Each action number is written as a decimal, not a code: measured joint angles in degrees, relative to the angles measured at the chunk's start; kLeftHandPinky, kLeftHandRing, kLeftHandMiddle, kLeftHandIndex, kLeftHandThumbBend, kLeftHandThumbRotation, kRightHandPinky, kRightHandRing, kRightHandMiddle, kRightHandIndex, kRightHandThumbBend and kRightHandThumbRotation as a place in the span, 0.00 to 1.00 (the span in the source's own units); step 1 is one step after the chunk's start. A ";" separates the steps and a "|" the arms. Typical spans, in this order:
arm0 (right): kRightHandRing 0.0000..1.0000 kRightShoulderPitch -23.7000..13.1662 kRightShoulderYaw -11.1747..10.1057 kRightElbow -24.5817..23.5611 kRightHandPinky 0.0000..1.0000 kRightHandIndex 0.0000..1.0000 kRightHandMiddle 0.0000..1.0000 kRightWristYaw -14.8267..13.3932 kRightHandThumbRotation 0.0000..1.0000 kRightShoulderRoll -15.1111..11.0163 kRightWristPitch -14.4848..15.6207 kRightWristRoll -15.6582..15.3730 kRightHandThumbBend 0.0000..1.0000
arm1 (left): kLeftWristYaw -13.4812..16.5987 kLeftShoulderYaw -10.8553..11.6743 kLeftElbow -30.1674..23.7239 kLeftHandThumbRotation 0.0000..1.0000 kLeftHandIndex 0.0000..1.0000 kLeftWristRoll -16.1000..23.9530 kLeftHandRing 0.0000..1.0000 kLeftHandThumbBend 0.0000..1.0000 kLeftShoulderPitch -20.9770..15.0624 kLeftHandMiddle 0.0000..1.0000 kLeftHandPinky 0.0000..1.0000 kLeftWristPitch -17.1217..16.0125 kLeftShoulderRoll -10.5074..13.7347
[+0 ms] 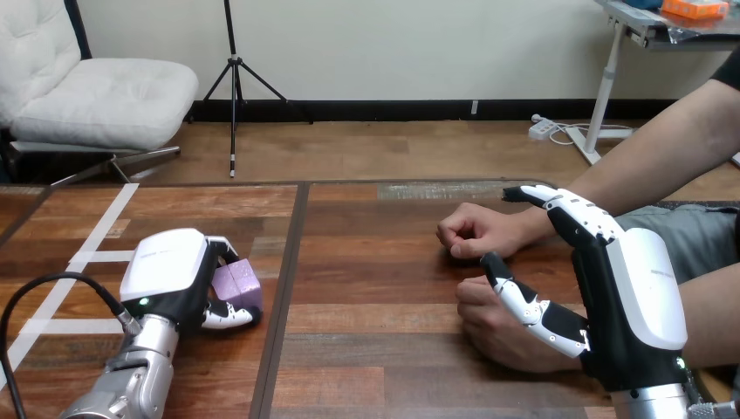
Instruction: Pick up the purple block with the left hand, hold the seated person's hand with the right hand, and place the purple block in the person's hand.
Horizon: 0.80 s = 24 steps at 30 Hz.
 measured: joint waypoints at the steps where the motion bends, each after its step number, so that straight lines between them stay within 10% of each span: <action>1: 0.84 0.01 0.00 -0.03 0.82 0.76 0.81 0.08 0.48 0.00 0.02 0.00 0.44 | -0.22 0.01 0.03 0.40 0.74 -0.01 0.58 0.65 0.01 0.68 0.48 0.07 -0.01; 24: 0.83 0.05 -0.01 -0.07 0.82 0.76 0.81 0.50 0.47 0.00 0.27 0.01 0.44 | -4.05 0.38 0.47 0.60 0.85 -0.43 0.75 0.72 0.33 0.83 0.62 0.32 -0.25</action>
